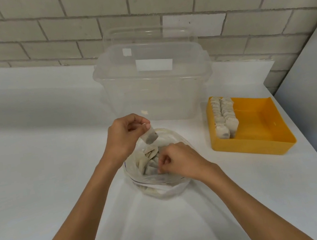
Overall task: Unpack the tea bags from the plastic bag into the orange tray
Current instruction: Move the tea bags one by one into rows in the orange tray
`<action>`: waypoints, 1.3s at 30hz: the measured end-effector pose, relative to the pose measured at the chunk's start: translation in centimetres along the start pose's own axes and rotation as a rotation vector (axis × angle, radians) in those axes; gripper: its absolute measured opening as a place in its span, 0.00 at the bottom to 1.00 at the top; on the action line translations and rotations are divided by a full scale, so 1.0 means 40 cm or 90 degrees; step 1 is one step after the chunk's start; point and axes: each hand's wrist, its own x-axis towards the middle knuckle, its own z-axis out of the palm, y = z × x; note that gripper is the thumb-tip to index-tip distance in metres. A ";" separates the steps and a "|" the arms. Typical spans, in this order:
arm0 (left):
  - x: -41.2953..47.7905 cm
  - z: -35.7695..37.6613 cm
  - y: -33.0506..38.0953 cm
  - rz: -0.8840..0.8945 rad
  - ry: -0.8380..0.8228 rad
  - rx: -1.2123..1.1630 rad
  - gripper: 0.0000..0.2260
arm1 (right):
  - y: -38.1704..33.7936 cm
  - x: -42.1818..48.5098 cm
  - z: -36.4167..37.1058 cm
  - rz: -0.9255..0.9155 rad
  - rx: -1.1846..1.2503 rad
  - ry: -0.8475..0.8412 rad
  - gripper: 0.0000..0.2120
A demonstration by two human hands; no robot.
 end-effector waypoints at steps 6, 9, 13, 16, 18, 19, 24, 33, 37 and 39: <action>0.000 0.004 -0.007 0.009 0.002 0.009 0.01 | -0.031 -0.007 0.014 0.004 -0.165 -0.072 0.08; 0.000 0.001 -0.004 0.005 -0.002 0.005 0.01 | -0.023 -0.004 0.009 -0.003 -0.136 -0.081 0.06; 0.002 -0.004 0.005 0.008 -0.014 0.001 0.03 | -0.011 -0.007 -0.014 0.004 -0.038 -0.079 0.04; 0.006 -0.007 0.012 0.008 -0.017 -0.010 0.05 | -0.006 -0.017 -0.051 0.016 0.098 -0.020 0.04; 0.011 -0.008 0.020 0.013 -0.020 -0.010 0.05 | 0.004 -0.021 -0.083 0.029 0.173 0.023 0.03; 0.015 -0.008 0.025 0.018 -0.023 -0.007 0.05 | 0.012 -0.021 -0.101 0.031 0.199 0.042 0.02; 0.041 0.007 0.068 0.048 -0.046 -0.037 0.08 | 0.064 -0.028 -0.216 -0.012 0.190 0.142 0.09; 0.103 0.125 0.195 0.179 -0.143 0.038 0.04 | 0.128 -0.059 -0.386 0.038 0.062 0.160 0.06; 0.127 0.187 0.232 0.208 -0.176 0.049 0.03 | 0.165 -0.067 -0.424 0.081 0.012 0.144 0.03; 0.133 0.214 0.242 0.217 -0.192 0.047 0.03 | 0.193 -0.068 -0.435 0.104 -0.018 0.137 0.03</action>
